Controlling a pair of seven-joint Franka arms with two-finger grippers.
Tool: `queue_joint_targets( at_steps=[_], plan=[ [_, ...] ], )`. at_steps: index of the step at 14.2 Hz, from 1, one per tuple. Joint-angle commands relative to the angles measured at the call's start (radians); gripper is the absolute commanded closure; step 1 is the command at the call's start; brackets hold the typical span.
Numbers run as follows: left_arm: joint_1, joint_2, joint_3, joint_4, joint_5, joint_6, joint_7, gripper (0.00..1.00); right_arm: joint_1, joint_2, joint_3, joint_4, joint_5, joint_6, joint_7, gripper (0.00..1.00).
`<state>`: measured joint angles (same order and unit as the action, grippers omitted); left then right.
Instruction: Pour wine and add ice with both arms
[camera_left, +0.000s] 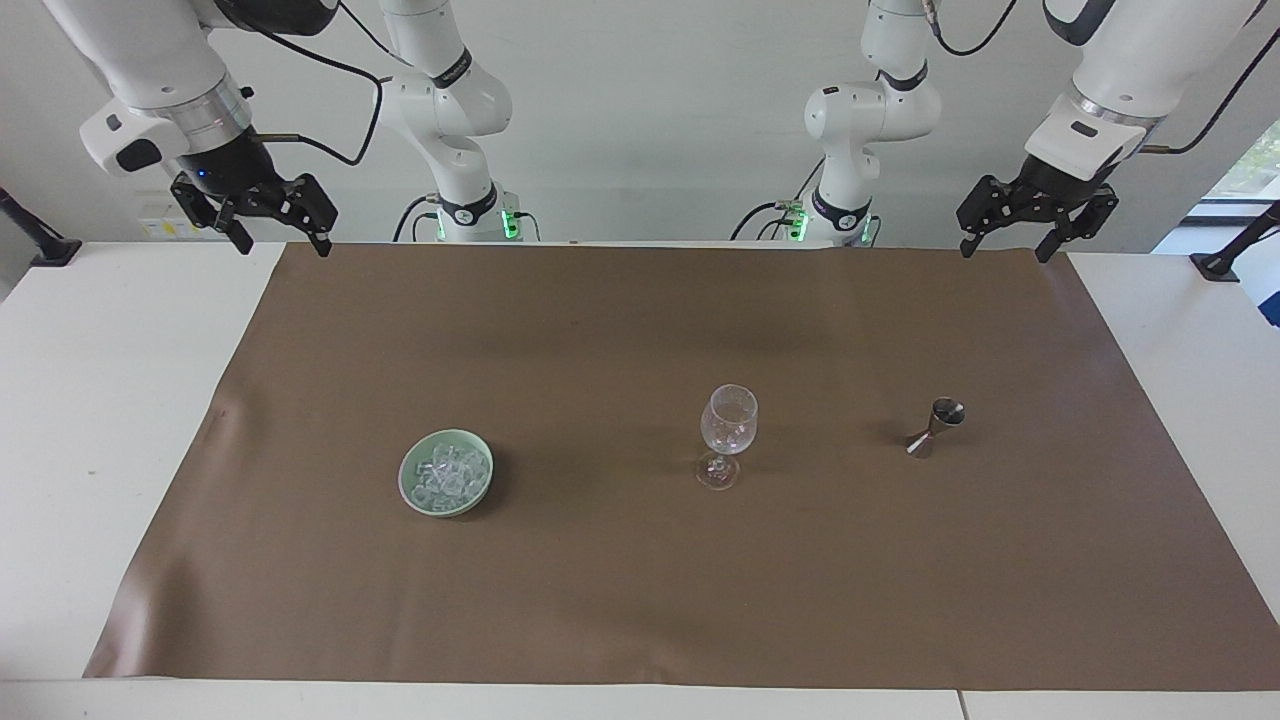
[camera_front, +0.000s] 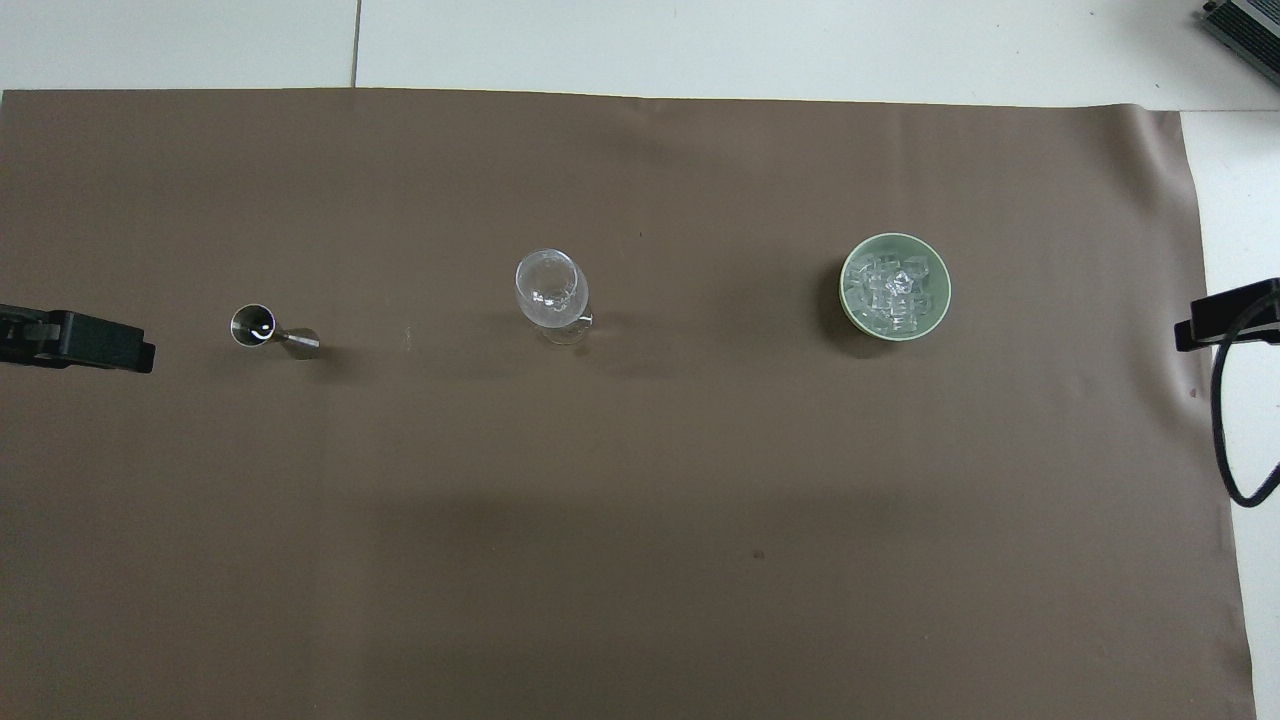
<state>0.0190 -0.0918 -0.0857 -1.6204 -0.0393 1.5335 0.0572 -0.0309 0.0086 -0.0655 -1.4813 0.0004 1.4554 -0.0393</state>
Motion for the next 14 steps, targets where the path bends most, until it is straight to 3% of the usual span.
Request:
queue_joint_targets(
  at_steps=[1,10,14],
  plan=[
    [0.013,-0.022,-0.011,-0.018,0.012,-0.010,0.000,0.00,0.000,-0.007,0.001,-0.005,-0.002,0.008,0.018,0.00],
    [0.016,-0.023,0.004,-0.006,-0.017,-0.016,-0.016,0.00,0.000,-0.007,0.001,-0.005,-0.002,0.008,0.018,0.00],
    [0.029,-0.023,0.006,-0.004,-0.048,-0.050,-0.170,0.00,0.000,-0.007,0.001,-0.005,-0.002,0.008,0.018,0.00]
  ],
)
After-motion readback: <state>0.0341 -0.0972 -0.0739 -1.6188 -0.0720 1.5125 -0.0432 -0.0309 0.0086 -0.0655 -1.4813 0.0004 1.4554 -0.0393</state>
